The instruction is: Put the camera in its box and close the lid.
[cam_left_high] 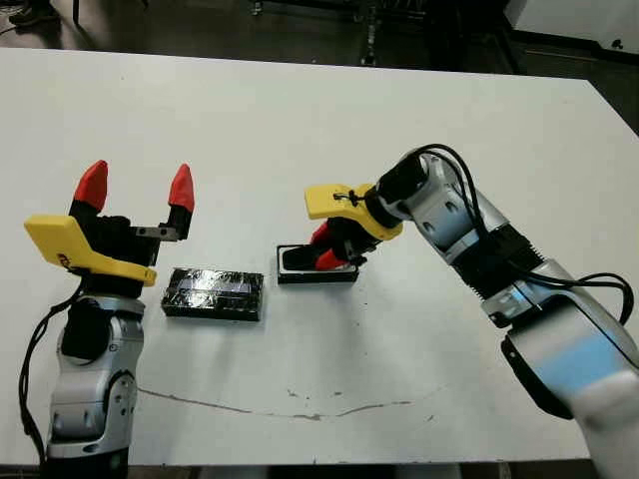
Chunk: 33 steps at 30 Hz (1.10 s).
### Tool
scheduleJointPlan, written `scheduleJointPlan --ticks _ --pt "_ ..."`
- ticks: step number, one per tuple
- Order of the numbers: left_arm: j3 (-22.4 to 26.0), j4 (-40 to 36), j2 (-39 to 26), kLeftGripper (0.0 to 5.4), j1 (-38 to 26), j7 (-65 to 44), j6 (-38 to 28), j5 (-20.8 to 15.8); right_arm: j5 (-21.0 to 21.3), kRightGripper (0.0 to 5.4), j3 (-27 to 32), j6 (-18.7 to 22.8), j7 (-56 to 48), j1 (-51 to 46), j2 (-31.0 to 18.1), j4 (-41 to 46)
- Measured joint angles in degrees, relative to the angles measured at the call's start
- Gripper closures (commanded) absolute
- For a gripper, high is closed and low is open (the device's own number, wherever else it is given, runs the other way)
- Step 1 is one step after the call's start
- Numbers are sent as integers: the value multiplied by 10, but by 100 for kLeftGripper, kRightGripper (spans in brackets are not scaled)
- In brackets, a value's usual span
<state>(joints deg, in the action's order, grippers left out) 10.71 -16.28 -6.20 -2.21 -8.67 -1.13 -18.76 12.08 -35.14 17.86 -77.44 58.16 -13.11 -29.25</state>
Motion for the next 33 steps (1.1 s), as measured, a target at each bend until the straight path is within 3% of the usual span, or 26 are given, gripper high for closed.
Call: scheduleJointPlan --ticks 13,25,33 --pt "0 0 0 0 3 0 0 0 4 374 -3 -13 2 -1 4 -1" --pt "1 -1 1 0 3 0 0 0 0 199 0 -142 -22 22 9 -75" --pt "1 -1 1 0 3 0 -1 0 -1 98 16 -166 -22 35 18 -115"
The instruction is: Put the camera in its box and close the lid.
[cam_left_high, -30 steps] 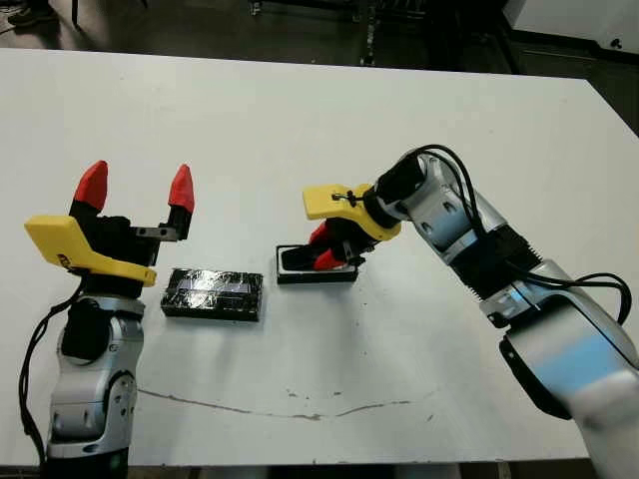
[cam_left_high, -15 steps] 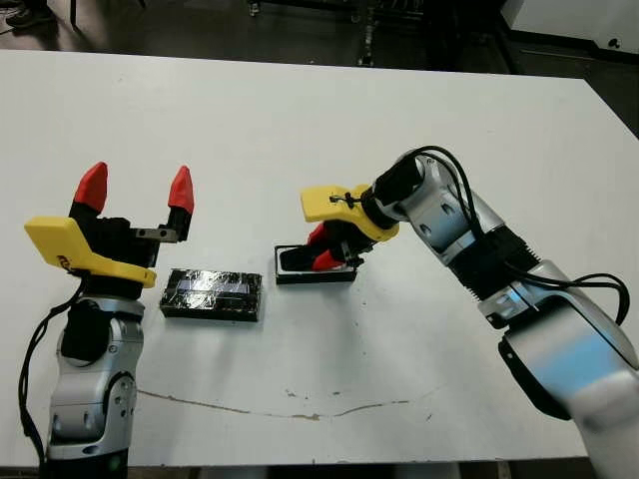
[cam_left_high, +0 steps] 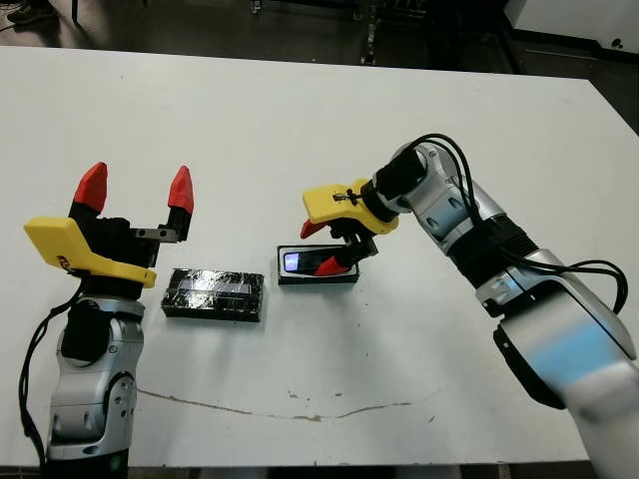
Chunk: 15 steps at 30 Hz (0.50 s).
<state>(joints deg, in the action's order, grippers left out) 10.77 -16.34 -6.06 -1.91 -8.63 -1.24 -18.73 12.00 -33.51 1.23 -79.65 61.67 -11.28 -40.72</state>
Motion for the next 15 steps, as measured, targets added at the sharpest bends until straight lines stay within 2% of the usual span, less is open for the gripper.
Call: scheduleJointPlan --ticks 7,15 --pt "0 0 1 0 1 0 0 0 -2 3 6 -15 -24 4 5 -4" --pt "0 0 3 0 5 0 -2 0 -12 1 43 -17 -22 21 0 -26"
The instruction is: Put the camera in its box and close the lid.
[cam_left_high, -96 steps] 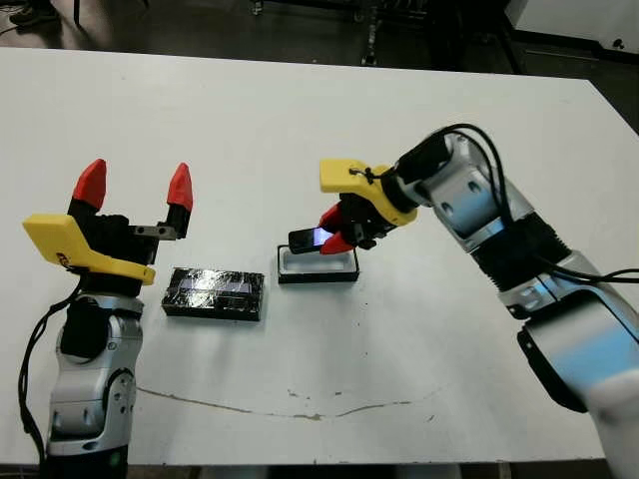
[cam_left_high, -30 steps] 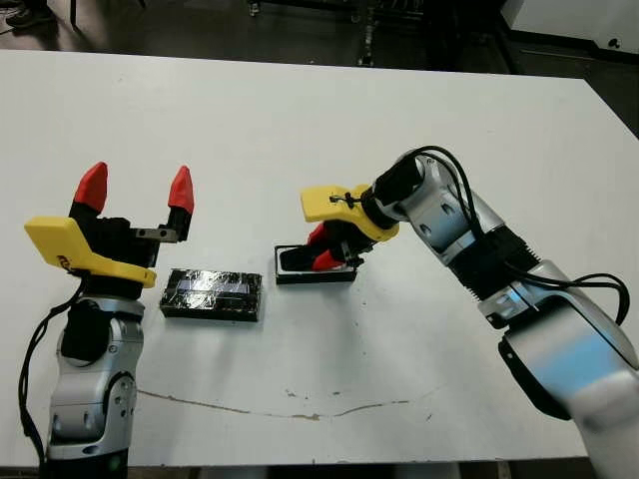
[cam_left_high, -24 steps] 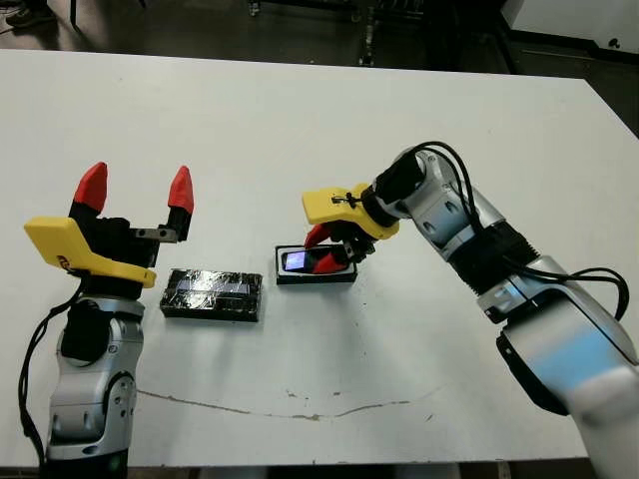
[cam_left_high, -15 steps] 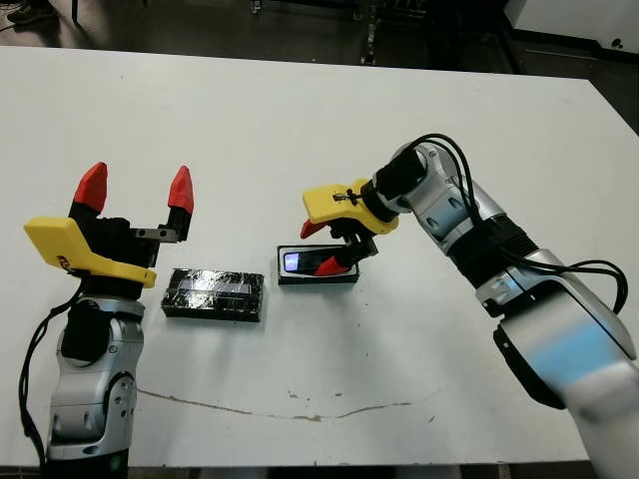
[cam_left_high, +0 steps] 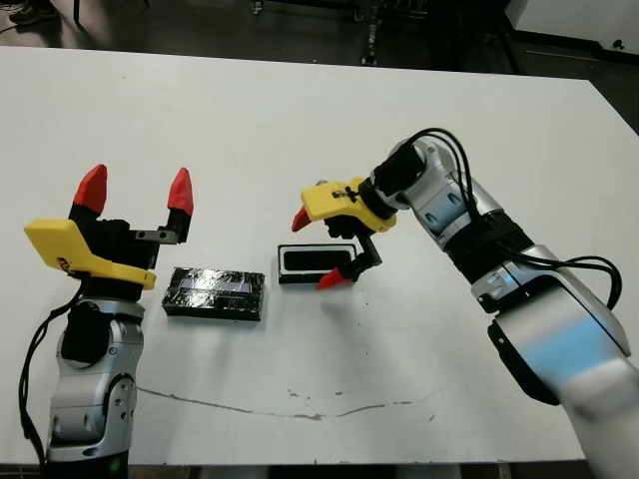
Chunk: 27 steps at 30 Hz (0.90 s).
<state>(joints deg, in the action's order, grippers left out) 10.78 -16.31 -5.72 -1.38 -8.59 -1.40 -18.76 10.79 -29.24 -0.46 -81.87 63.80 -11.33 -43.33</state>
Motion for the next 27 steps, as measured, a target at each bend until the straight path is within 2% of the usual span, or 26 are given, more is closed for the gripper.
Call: scheduleJointPlan --ticks 12,13,16,19,21,24,27 --pt "0 0 2 0 2 0 0 1 -21 1 77 1 17 57 -31 -40" --pt "0 0 2 0 3 0 0 1 -30 1 87 12 18 57 -32 -38" --pt "0 0 2 0 3 0 0 1 -60 1 126 91 40 48 -44 5" --pt "1 0 1 0 3 -1 0 0 -88 10 173 178 104 6 -55 110" --pt "3 -1 0 0 3 -2 1 -1 -105 30 204 217 157 -42 -57 186" --pt "9 -1 -16 0 0 -17 12 -12 -130 78 247 233 245 -126 -55 283" --pt "19 -5 -67 0 -10 -50 43 -20 -160 125 283 233 296 -191 -52 332"
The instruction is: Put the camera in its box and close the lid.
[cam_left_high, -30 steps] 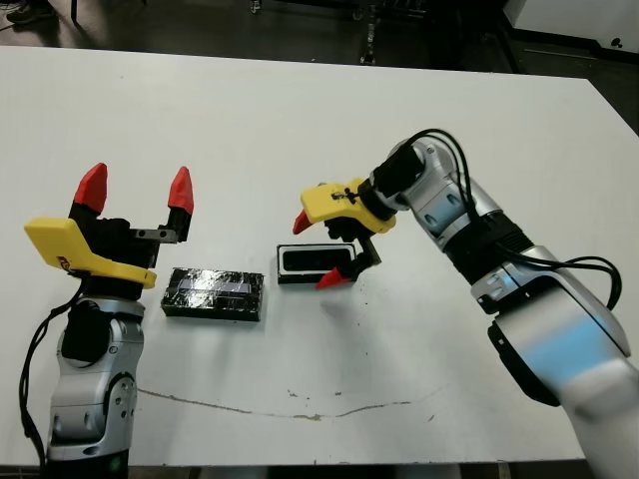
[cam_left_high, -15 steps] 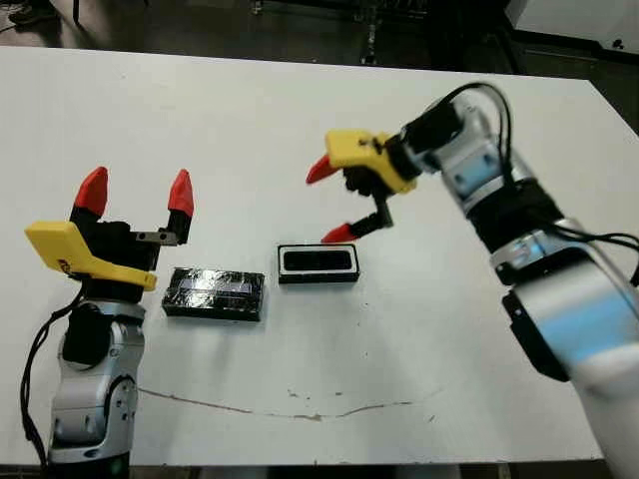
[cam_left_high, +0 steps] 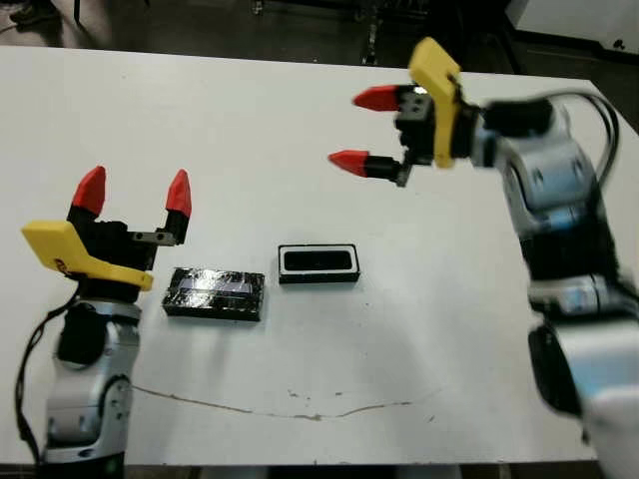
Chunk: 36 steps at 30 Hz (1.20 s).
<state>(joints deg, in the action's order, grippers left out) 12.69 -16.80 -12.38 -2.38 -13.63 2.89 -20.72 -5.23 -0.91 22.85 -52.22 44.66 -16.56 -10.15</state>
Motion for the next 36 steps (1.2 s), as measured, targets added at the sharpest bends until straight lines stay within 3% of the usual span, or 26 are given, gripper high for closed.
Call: scheduleJointPlan --ticks 3,7,11,13,18,22,24,27,31,36 --pt "13 -1 -89 0 -17 -77 8 -3 -30 178 30 -2 26 -48 -5 30" --pt "28 1 -188 0 -52 -177 43 -35 -47 244 59 -11 61 -90 -19 59" --pt "19 24 -288 0 -111 -277 90 -39 -79 310 84 -25 72 -121 -24 60" --pt "1 46 -328 0 -149 -329 98 -36 -88 342 90 -25 84 -134 -26 63" --pt "-101 124 -419 0 -282 -509 129 -5 -98 427 93 -25 116 -155 -28 70" --pt "-163 185 -433 0 -367 -616 137 11 -99 500 88 -25 132 -159 -30 70" --pt "-187 237 -427 0 -396 -670 113 19 -99 534 86 -26 135 -160 -31 70" --pt "-221 324 -398 0 -432 -746 51 29 -100 538 85 -26 137 -160 -33 68" --pt "-273 414 -363 0 -451 -783 -2 3 -100 538 81 -27 142 -160 -34 65" --pt "-339 433 -358 0 -456 -785 47 -63 -100 538 80 -29 147 -160 -36 61"
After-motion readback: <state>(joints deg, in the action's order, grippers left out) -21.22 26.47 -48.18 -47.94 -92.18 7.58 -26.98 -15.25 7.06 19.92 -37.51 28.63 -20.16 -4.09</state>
